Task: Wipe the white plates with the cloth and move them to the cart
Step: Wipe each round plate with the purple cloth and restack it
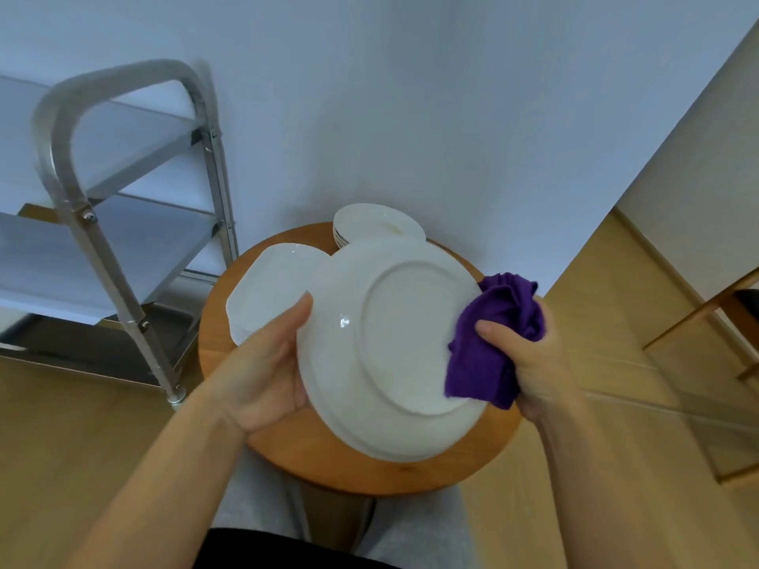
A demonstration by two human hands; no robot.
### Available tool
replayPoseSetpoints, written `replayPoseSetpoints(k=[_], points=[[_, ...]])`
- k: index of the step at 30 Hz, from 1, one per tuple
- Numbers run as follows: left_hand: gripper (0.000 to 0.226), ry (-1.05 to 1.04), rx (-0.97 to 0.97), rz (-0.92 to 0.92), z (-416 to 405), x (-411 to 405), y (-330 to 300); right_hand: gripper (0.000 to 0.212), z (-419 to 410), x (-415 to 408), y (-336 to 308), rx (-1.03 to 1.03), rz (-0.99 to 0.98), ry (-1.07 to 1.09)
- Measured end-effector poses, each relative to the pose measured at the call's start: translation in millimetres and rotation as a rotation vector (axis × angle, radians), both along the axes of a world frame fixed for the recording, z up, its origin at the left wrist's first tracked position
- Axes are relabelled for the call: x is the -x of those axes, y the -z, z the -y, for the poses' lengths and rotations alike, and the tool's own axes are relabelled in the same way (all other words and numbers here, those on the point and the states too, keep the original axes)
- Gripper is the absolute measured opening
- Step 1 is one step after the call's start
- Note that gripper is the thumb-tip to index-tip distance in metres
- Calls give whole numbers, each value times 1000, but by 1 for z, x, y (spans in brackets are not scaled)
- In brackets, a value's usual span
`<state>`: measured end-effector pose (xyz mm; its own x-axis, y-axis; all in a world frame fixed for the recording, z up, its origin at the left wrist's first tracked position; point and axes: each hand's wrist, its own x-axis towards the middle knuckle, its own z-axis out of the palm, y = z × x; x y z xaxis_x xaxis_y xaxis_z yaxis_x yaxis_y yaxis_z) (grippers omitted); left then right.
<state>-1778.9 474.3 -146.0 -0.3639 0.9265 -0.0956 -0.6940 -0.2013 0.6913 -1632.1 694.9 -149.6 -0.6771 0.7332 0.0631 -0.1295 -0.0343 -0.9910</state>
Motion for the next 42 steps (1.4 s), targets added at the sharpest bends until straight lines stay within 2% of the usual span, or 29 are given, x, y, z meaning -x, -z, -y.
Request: replayPoseSetpoints(k=[4, 5, 7, 8, 12, 14, 17, 19, 21, 23, 27, 30, 32, 34, 35, 37, 38, 42], points=[[74, -73, 35, 108, -15, 9, 3, 67, -6, 7, -11, -123, 111, -51], [64, -96, 29, 109, -16, 8, 5, 65, -7, 8, -13, -119, 114, -50], [27, -142, 27, 89, -16, 5, 7, 63, -7, 9, -11, -87, 108, -25], [18, -169, 31, 88, -16, 3, 7, 64, -4, 9, -8, -78, 111, 18], [25, -317, -25, 102, -23, -6, 7, 60, 31, 11, 16, -59, 61, 236], [34, -402, -55, 78, -29, -15, 6, 48, 54, 17, 27, -53, 32, 319], [34, -520, -64, 3, -43, -32, 9, 42, 82, 29, 39, 76, 71, 379], [34, -564, -42, -26, -52, -42, 13, 28, 98, 37, 39, 107, 89, 430], [22, -569, 31, -86, -59, -49, 17, 20, 115, 44, 36, 33, 95, 464], [8, -594, 142, -198, -63, -53, 19, 27, 129, 49, 35, -66, 103, 467], [15, -579, 203, -312, -60, -51, 18, 29, 123, 47, 30, -241, 142, 383], [26, -589, 191, -378, -50, -49, 18, 22, 98, 41, 27, -157, 181, 362], [24, -492, 124, -427, -42, -50, 18, 6, 78, 40, 23, -91, 152, 383], [15, -345, 81, -508, -35, -52, 16, 8, 62, 41, 16, -91, 155, 367], [20, -293, 95, -540, -34, -53, 17, 8, 58, 42, 12, -107, 174, 353], [49, -238, 178, -579, -35, -55, 21, 10, 54, 45, 8, -178, 189, 349], [54, -232, 198, -587, -37, -57, 21, 13, 56, 47, 6, -217, 186, 347], [25, -270, 175, -607, -40, -55, 13, 20, 73, 49, 5, -329, 155, 271]])
